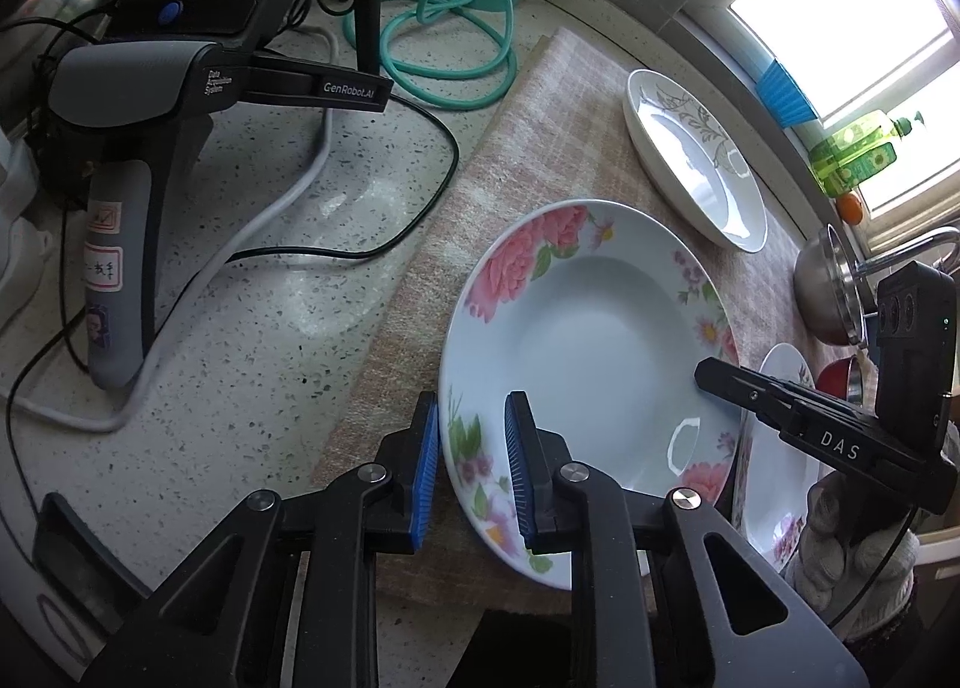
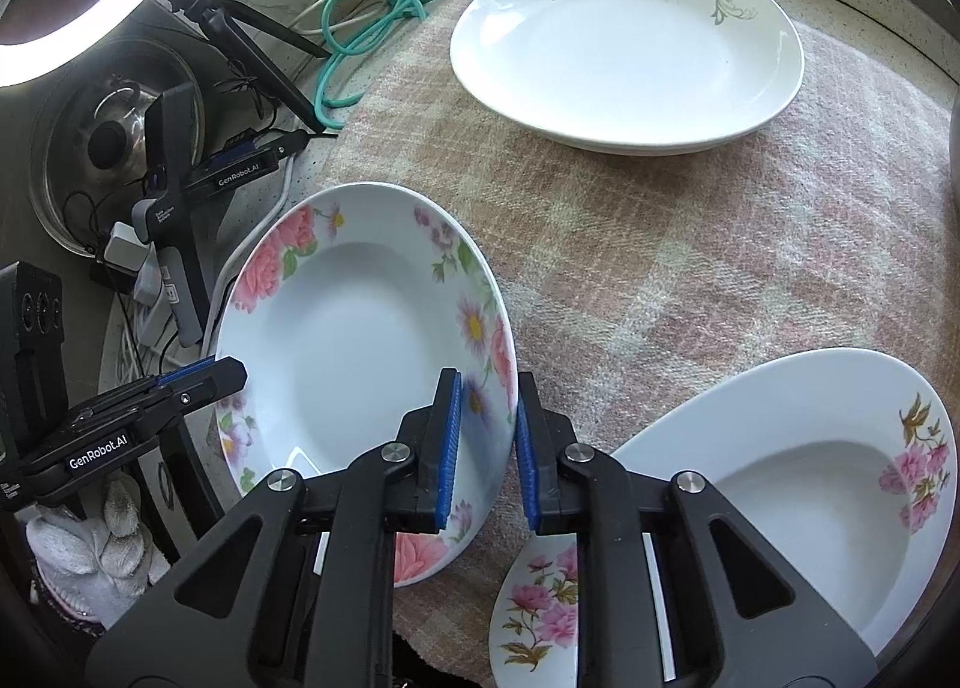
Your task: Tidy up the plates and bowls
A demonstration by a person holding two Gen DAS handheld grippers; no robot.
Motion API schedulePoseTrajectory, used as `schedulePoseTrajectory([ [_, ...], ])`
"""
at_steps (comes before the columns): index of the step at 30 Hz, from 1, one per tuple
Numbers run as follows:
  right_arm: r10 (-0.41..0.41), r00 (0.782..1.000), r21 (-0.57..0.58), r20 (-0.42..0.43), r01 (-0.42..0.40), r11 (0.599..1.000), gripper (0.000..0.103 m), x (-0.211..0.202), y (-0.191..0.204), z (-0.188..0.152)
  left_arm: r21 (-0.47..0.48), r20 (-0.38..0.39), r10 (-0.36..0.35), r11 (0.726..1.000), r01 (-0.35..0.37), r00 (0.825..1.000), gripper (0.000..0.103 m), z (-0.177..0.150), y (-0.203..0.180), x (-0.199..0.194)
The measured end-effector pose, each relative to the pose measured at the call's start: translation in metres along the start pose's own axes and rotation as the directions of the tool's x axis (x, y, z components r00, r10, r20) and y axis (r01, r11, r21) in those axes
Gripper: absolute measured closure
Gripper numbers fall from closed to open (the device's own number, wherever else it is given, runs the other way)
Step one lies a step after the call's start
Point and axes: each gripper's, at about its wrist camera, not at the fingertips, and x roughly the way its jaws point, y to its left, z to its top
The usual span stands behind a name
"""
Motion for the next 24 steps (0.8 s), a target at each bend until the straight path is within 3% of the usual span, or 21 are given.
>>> schedulePoseTrajectory([
  [12,-0.007,1.0,0.008,0.018,0.007,1.0,0.085,-0.011,0.0,-0.006,0.003,0.012,0.001,1.0,-0.001,1.0,0.083,0.0,-0.007,-0.006],
  [24,-0.007,0.998,0.071,0.07,0.002,0.997,0.085,-0.051,-0.019,-0.024,0.068,0.039,-0.043,0.997,0.04,0.998,0.083,0.004,-0.038,-0.022],
])
